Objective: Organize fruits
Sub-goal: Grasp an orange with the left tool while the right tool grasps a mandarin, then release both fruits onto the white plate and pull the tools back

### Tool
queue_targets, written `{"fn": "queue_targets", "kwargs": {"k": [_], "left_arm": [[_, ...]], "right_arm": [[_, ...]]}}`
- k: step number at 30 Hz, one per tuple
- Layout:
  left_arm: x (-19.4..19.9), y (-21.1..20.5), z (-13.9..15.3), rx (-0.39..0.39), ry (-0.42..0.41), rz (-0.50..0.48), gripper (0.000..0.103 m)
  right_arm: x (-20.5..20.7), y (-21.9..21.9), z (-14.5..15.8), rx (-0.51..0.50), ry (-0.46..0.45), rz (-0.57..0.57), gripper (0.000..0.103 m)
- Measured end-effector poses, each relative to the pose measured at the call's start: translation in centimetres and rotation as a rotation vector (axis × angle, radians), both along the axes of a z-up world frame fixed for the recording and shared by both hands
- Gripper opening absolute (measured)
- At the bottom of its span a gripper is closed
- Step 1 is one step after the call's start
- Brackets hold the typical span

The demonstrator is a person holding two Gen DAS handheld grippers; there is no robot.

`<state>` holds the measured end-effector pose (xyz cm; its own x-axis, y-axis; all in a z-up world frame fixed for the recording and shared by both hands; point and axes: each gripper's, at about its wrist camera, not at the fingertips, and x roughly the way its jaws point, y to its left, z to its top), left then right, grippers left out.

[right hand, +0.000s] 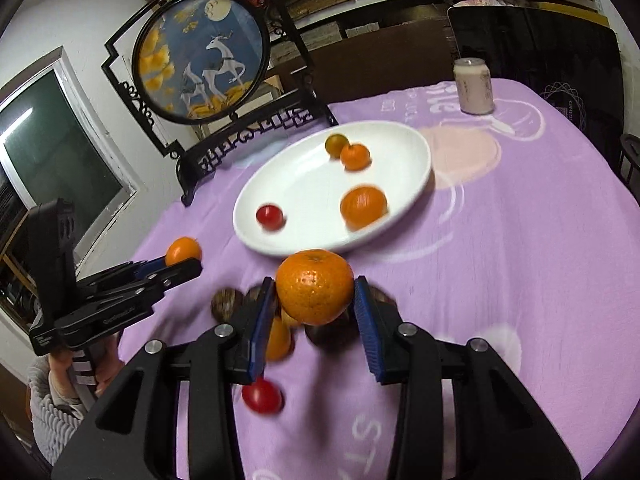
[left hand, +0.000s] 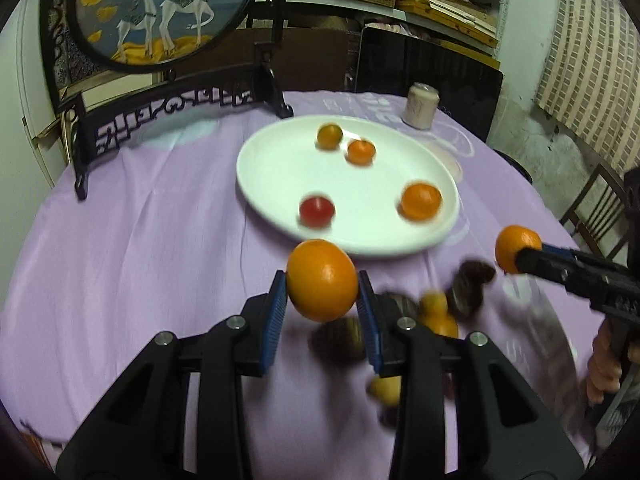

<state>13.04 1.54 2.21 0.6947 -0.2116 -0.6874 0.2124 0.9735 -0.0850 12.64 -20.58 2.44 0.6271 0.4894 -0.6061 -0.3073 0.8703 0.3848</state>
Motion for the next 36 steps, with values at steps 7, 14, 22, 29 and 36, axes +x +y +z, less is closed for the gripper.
{"fn": "queue_targets", "kwargs": {"k": [7,14,22,29,36], "left_arm": [[7.2,-0.8,0.3,-0.023,0.014,0.030,0.035],[11.5,-1.4,-1.5,-0.035,0.054,0.029,0.035],[12.1,-0.9,-2.0,-0.071,0.050,0.047,0.049],[10.6,-0.3,-1.3,-0.071,0.038,0.070,0.049],[6.4,0.2,-1.4,-0.030,0.027,0.075,0.053]], "right_arm": [[4.4,3.4,-0.7,-0.070,0.013,0.024,0.040],[6.7,5.0,-2.1,-0.132,0.014,0.025,0.040],[7.2,4.6,-2.4,-0.124,0.016,0.008,0.044],[5.7,2.6,-1.2,-0.071,0.001,-0.021,0.044],[3.2,1.0,-0.9,-0.046,-0.007,-0.036,0.044]]}}
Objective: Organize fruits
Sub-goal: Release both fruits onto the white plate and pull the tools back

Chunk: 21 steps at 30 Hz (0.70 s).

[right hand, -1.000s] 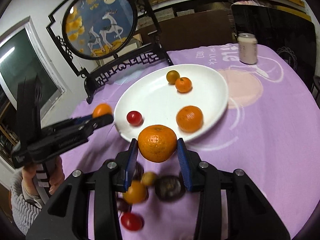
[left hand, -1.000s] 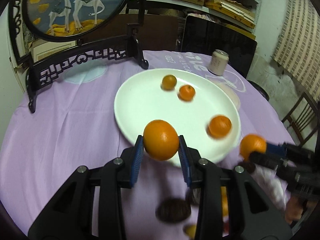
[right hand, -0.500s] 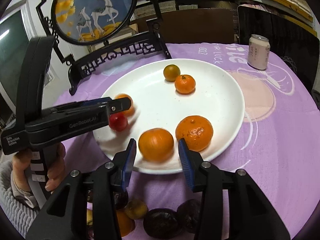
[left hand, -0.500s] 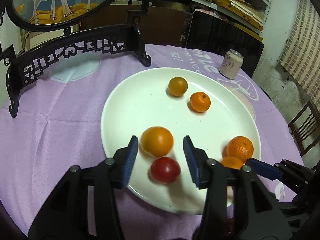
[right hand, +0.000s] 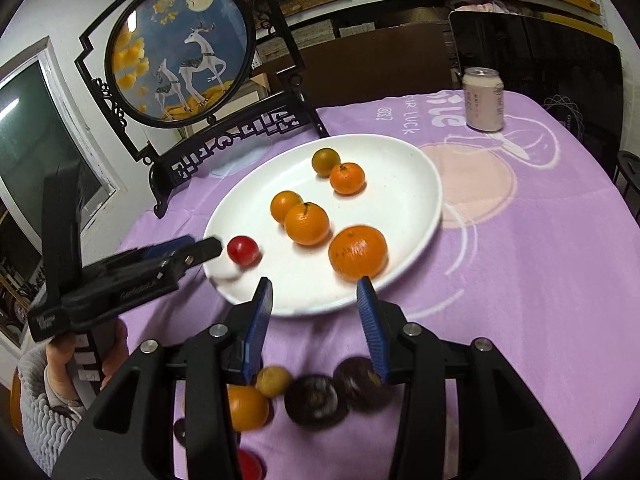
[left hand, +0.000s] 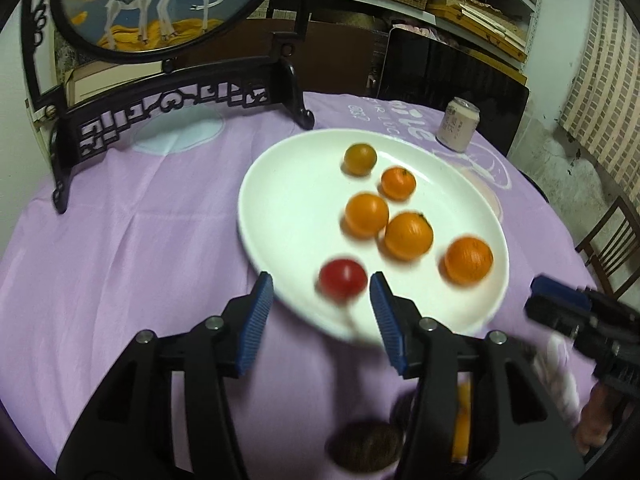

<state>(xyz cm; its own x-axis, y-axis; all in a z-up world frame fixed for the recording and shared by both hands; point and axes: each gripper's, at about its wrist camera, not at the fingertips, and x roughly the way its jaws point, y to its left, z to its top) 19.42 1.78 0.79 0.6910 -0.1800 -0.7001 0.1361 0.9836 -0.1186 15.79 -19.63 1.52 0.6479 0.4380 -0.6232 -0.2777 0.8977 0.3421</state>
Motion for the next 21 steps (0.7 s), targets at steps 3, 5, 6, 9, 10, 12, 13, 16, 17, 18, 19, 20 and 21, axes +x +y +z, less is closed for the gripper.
{"fn": "queue_targets", "kwargs": {"k": [3,5,6,9,10,12,13,16,17,18,19,20,21], "left_arm": [[-2.1,0.5,-0.3,0.000,0.007,0.009,0.054],[-3.7,0.9,-0.3,-0.003,0.004,0.017,0.057],[-4.7,1.0,-0.3,-0.001,-0.002,0.019,0.057],[-6.9,1.1,-0.2,0.011,-0.017,0.018,0.063],[-7.8,1.1,-0.2,0.021,-0.026,0.018,0.066],[-9.0,1.1,-0.4,0.039,-0.033,0.017,0.068],[-9.6,1.0,-0.5,0.044,-0.034,0.013,0.068],[-10.2,0.6,-1.1,0.054,-0.022,-0.007,0.068],[-10.1,0.3,-1.3,0.065,-0.021,-0.018,0.068],[-10.0,0.1,-1.4,0.073,-0.020,-0.024,0.068],[-9.9,-0.3,-1.6,0.085,-0.017,-0.035,0.068],[-9.8,-0.5,-1.8,0.092,-0.013,-0.042,0.068],[-9.8,-0.6,-1.9,0.097,-0.009,-0.049,0.068]], "right_arm": [[-1.5,-0.8,-0.3,0.014,0.000,-0.012,0.044],[-2.4,-1.1,-0.4,0.011,-0.003,-0.017,0.044],[-2.9,-1.3,-0.5,0.008,-0.005,-0.020,0.044],[-4.0,-1.8,-0.9,0.013,-0.003,-0.032,0.046],[-4.3,-2.0,-1.0,0.015,-0.001,-0.041,0.048],[-4.9,-2.5,-1.0,0.015,-0.013,-0.068,0.062],[-5.0,-2.7,-0.9,0.016,-0.021,-0.076,0.062],[-5.0,-3.1,-0.8,0.034,-0.024,-0.078,0.062],[-4.9,-3.2,-0.8,0.034,-0.022,-0.078,0.062],[-4.9,-3.1,-0.9,0.032,-0.018,-0.075,0.062],[-4.9,-3.1,-0.9,0.030,-0.017,-0.074,0.062],[-4.8,-3.1,-0.9,0.027,-0.016,-0.071,0.062],[-4.8,-3.0,-0.9,0.023,-0.015,-0.067,0.062]]}}
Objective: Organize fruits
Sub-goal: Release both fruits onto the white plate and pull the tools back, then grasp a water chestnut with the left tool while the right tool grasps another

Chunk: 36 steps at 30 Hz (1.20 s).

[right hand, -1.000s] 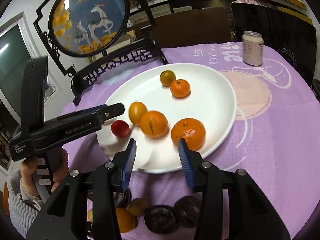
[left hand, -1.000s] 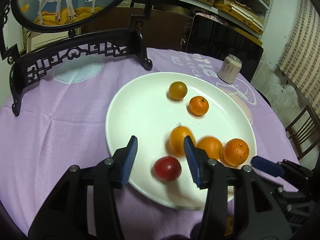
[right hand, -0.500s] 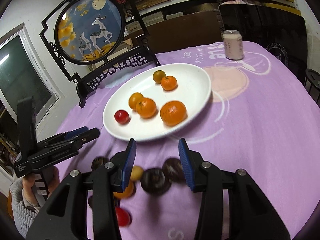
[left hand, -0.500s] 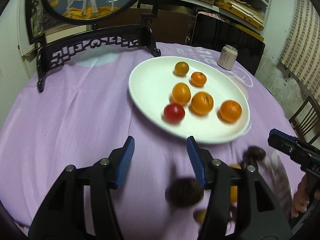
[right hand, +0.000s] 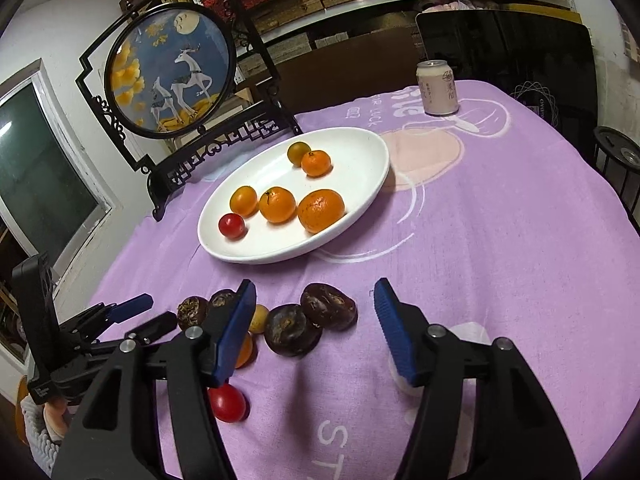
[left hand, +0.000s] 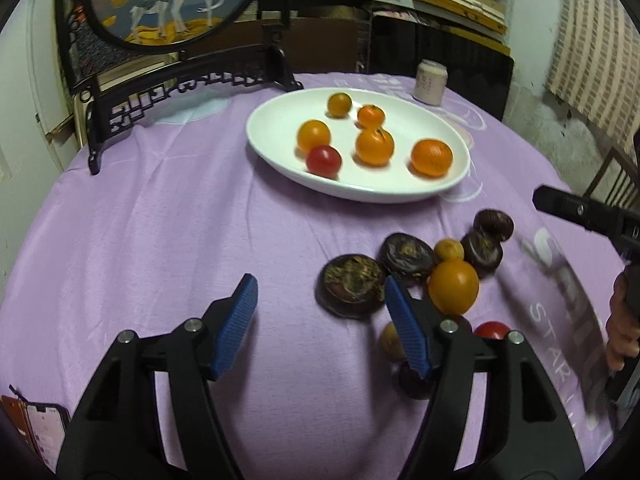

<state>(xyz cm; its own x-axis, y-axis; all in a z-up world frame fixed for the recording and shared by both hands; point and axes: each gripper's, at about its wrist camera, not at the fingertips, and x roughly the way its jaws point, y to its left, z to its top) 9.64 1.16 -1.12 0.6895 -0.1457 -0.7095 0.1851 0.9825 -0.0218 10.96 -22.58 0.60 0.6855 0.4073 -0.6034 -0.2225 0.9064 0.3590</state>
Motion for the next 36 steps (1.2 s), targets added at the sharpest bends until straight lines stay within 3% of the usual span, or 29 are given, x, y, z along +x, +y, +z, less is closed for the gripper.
{"fn": "queue_targets", "kwargs": {"k": [7,11,13,17,20,22,26,30,34,36], "left_arm": [[0.7,-0.9,-1.2,0.053,0.022,-0.021,0.068],[1.2,-1.2,-1.5,0.062,0.019,-0.029,0.073],[1.4,-1.2,-1.6,0.083,0.013,-0.019,0.080],[1.9,0.7,-1.1,0.117,-0.003,0.074,0.079],[2.3,2.5,-1.0,0.044,0.026,0.113,0.076],[2.1,2.0,-0.9,0.034,0.020,0.082,0.076],[2.1,0.0,-1.4,0.112,0.003,0.045,0.076],[2.6,0.3,-1.5,0.079,0.022,0.051,0.075],[3.4,0.7,-2.0,0.030,0.065,0.040,0.056],[3.5,0.6,-2.1,0.028,0.064,0.041,0.053]], "right_arm": [[-0.1,0.1,0.1,-0.009,-0.001,0.006,0.062],[-0.1,0.3,0.0,-0.013,0.003,0.008,0.062],[-0.1,0.3,0.0,-0.015,0.005,0.009,0.062],[0.0,0.2,0.0,-0.009,0.007,0.003,0.062],[0.1,0.1,-0.1,-0.003,0.014,0.005,0.062],[0.3,0.1,-0.4,-0.002,0.034,0.012,0.062],[1.1,-0.1,-1.5,0.025,0.088,0.021,0.062],[2.0,-0.3,-2.6,0.085,0.151,0.028,0.062],[2.7,-0.3,-3.2,0.131,0.184,0.025,0.061],[3.2,-0.3,-3.6,0.159,0.205,0.025,0.059]]}}
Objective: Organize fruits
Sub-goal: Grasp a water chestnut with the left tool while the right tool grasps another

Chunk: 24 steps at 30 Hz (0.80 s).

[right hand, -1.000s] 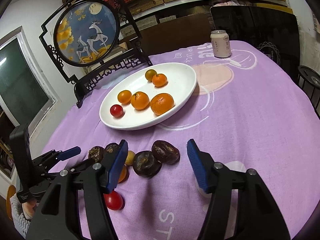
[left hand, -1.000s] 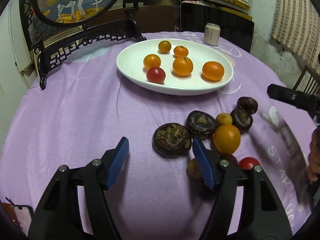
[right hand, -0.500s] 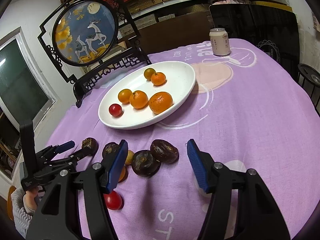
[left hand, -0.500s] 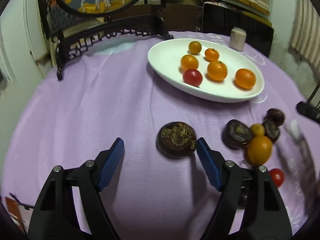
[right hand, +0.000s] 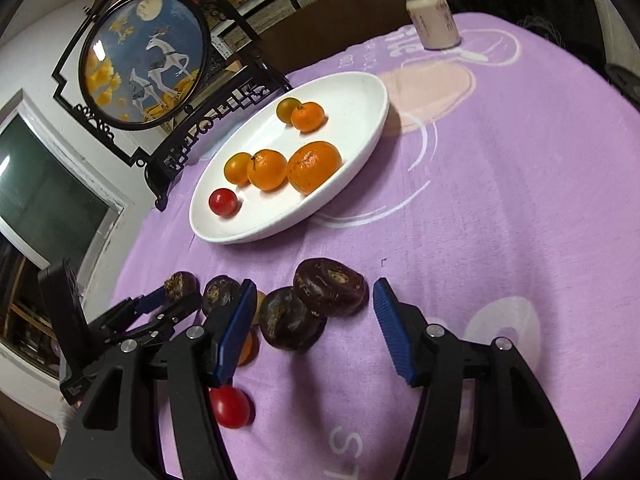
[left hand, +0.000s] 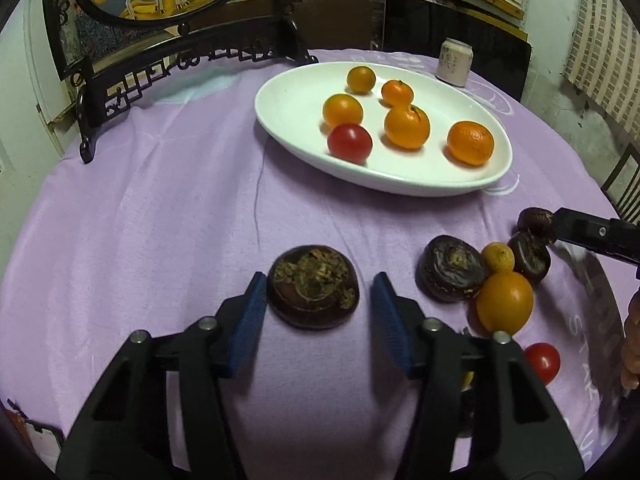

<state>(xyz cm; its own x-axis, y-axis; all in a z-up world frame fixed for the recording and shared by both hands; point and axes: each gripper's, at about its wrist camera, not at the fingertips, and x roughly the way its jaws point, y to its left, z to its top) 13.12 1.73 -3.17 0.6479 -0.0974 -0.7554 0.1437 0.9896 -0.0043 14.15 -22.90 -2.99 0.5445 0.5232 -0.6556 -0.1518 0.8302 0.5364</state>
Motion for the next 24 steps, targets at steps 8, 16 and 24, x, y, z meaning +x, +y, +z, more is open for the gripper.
{"fn": "queue_targets", "kwargs": {"k": [8,16,24], "left_arm": [[0.0,0.1,0.1,-0.031,-0.002,-0.011,0.046],[-1.1,0.5,1.5,-0.038,-0.045,0.008,0.046],[1.7,-0.2,5.5,-0.084,-0.091,0.000,0.046]], "right_arm": [[0.6,-0.4,-0.9,0.041,0.042,-0.011,0.040],[-1.1,-1.4,1.4,0.043,-0.054,-0.035,0.040],[1.0,-0.5,5.2,0.043,-0.138,-0.039,0.040]]}}
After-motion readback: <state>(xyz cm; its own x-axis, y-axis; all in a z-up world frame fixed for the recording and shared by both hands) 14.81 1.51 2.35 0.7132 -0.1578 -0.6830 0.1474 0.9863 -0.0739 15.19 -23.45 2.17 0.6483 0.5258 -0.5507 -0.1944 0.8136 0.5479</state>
